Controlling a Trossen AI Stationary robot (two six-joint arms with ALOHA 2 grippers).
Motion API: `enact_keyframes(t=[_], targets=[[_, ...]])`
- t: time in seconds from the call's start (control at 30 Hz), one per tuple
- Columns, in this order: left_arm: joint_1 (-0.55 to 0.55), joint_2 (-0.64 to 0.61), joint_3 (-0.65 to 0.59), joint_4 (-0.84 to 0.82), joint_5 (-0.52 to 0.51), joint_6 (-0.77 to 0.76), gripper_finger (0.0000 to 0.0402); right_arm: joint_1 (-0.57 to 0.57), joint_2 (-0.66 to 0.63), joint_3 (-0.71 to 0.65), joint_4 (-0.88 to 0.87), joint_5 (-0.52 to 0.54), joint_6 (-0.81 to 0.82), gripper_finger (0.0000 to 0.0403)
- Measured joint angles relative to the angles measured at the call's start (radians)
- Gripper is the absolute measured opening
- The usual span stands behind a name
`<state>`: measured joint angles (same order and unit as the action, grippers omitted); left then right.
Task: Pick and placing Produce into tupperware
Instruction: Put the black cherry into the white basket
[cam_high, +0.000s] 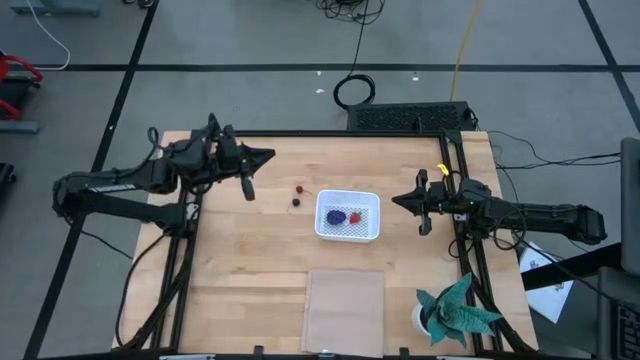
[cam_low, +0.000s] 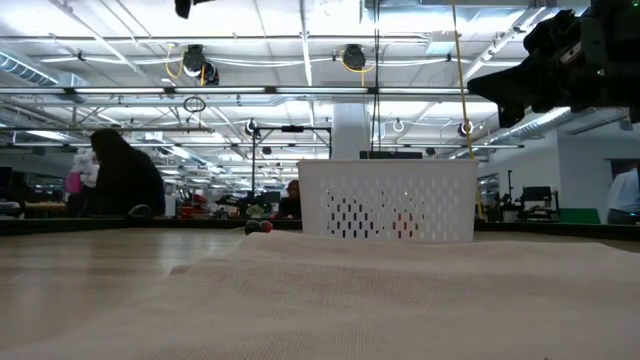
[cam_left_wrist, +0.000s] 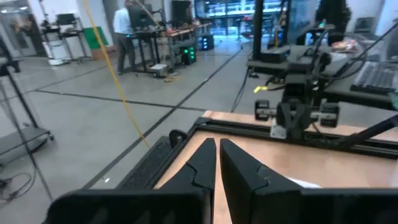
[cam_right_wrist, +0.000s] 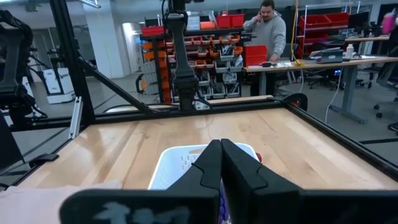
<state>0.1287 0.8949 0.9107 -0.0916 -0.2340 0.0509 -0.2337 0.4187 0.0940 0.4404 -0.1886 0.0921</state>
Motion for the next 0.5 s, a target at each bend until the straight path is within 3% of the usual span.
enact_keyframes(t=[0.17,0.5], targets=[[0.034,0.032,0.100,-0.088,0.079,0.006,0.0026,0.000,0.000,0.000,-0.003,0.000,-0.001,0.0000],[0.112,0.164,0.340,-0.341,0.087,-0.013,0.0026,0.000,0.000,0.000,-0.003,0.000,-0.002,0.0000]])
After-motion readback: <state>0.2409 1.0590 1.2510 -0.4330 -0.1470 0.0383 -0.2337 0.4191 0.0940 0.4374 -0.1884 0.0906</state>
